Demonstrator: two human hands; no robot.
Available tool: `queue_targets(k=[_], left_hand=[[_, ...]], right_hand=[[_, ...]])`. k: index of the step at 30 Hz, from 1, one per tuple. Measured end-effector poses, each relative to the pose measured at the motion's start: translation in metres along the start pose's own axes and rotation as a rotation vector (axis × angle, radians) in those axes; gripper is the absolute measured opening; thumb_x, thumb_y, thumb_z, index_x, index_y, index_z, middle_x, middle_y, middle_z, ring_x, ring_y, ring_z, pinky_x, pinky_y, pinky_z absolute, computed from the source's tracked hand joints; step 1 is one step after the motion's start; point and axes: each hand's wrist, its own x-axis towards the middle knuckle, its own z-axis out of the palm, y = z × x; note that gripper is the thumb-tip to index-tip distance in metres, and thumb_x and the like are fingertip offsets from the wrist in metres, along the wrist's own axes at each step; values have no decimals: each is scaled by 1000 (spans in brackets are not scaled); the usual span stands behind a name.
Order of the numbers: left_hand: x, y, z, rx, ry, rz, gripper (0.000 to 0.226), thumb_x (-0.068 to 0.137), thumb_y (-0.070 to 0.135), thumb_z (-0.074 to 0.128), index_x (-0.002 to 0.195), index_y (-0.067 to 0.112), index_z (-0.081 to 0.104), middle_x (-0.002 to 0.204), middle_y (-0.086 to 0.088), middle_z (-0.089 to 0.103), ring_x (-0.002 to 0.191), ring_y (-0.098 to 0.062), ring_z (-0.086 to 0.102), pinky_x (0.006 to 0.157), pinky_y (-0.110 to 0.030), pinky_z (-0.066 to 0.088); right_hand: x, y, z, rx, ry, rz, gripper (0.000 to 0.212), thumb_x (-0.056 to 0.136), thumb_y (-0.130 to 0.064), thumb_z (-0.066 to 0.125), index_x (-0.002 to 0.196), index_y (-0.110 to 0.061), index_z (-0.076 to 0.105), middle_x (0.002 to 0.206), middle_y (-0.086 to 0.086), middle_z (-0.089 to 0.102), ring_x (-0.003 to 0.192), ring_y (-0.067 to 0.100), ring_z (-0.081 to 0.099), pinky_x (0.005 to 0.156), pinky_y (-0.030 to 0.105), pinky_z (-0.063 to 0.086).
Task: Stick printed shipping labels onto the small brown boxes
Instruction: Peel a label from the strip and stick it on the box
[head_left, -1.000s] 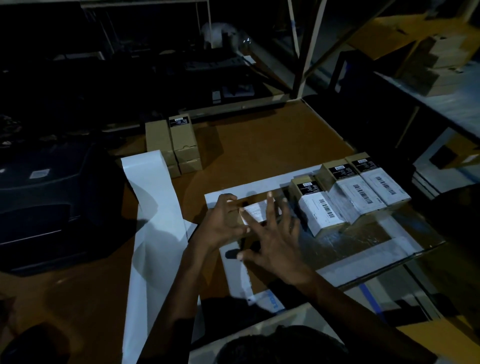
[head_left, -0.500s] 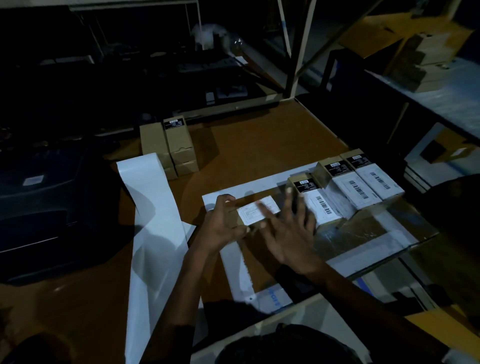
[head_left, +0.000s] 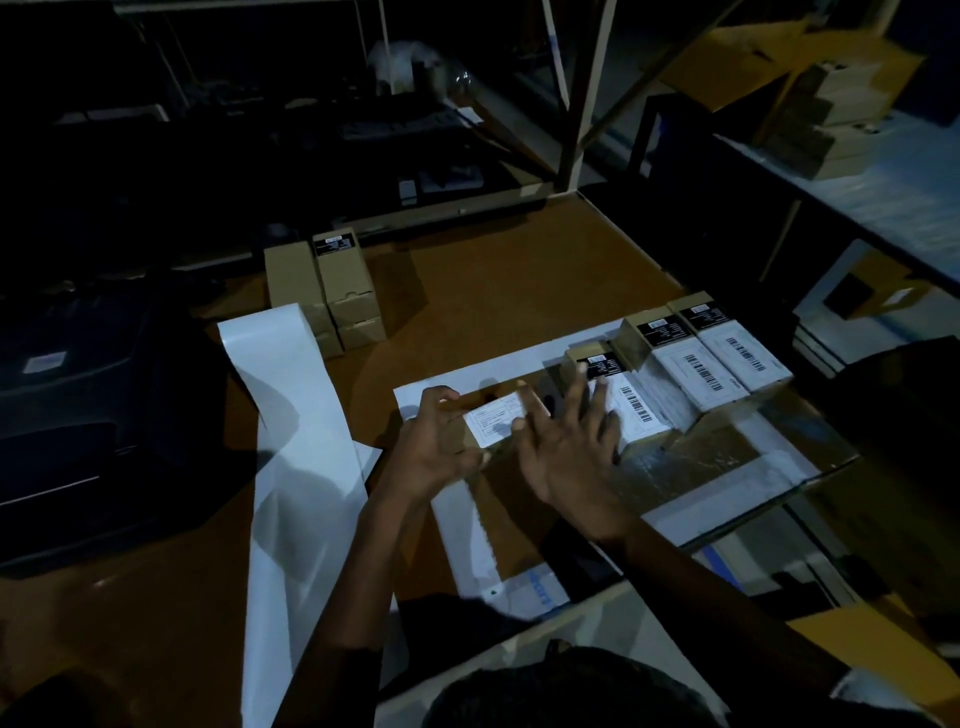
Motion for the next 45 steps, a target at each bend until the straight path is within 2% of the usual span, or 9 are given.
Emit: queue_targets(k=[5, 11, 17, 25, 30, 35, 38, 40, 45], left_hand=[[0, 5, 1, -19, 3, -21, 77, 70, 21, 91, 125, 36, 41, 107, 19, 62, 102, -3, 64, 79, -24, 59], [-5, 9, 3, 28, 26, -34, 80, 69, 23, 92, 126, 39, 38, 106, 31, 55, 102, 4, 60, 72, -17, 58], [-4, 9, 4, 16, 34, -51, 79, 68, 21, 92, 125, 38, 41, 107, 22, 60, 100, -3, 63, 70, -24, 60], [-5, 7, 6, 45, 40, -51, 77, 71, 16, 90, 125, 38, 40, 110, 24, 57, 101, 2, 61, 71, -19, 58], [-3, 5, 5, 18, 42, -54, 74, 69, 16, 91, 119, 42, 42, 117, 19, 59, 112, -6, 60, 73, -24, 60], [-4, 3, 4, 59, 33, -42, 77, 67, 24, 91, 120, 49, 41, 121, 21, 61, 113, -3, 61, 76, -28, 62], [-3, 0, 4, 62, 18, -34, 78, 66, 29, 92, 121, 49, 41, 118, 24, 61, 111, -1, 62, 77, -26, 61], [-1, -2, 4, 55, 10, -39, 80, 62, 35, 92, 122, 50, 40, 119, 22, 62, 111, -2, 62, 79, -27, 61], [3, -7, 3, 35, -3, -22, 82, 54, 56, 87, 122, 52, 42, 114, 13, 67, 107, -10, 66, 89, -38, 58]], right_hand=[[-30, -24, 8, -10, -67, -284, 57, 97, -68, 3, 152, -58, -7, 157, 6, -42, 144, 33, -39, 113, 59, -15], [0, 19, 1, -40, 23, -30, 56, 99, -67, 8, 153, -56, -3, 158, 12, -36, 148, 38, -28, 119, 65, 1], [-48, -15, 7, 26, -75, -257, 67, 85, -73, -10, 150, -57, -15, 158, 7, -40, 144, 35, -38, 117, 60, -10], [-19, 19, 11, 61, 57, -59, 60, 98, -65, 8, 152, -53, -14, 162, 15, -30, 148, 39, -28, 118, 63, -2], [-29, 9, 11, 20, -14, -118, 71, 86, -72, -9, 151, -47, -25, 156, 12, -43, 144, 36, -39, 116, 57, -13], [-12, 23, 12, -46, 56, 55, 75, 97, -66, 4, 161, -28, 7, 163, 19, -19, 149, 39, -23, 118, 59, -4], [-16, 12, 11, -29, 104, 73, 81, 96, -67, 12, 159, -20, -6, 165, 25, -6, 150, 40, -16, 118, 62, 9], [-21, 0, 5, -8, 128, 26, 81, 95, -67, 14, 158, -25, -15, 165, 25, -8, 151, 42, -13, 117, 63, 10], [-28, -25, 8, -73, 52, -246, 67, 94, -70, 34, 155, -50, 17, 168, 15, 9, 150, 42, 9, 107, 66, 26]])
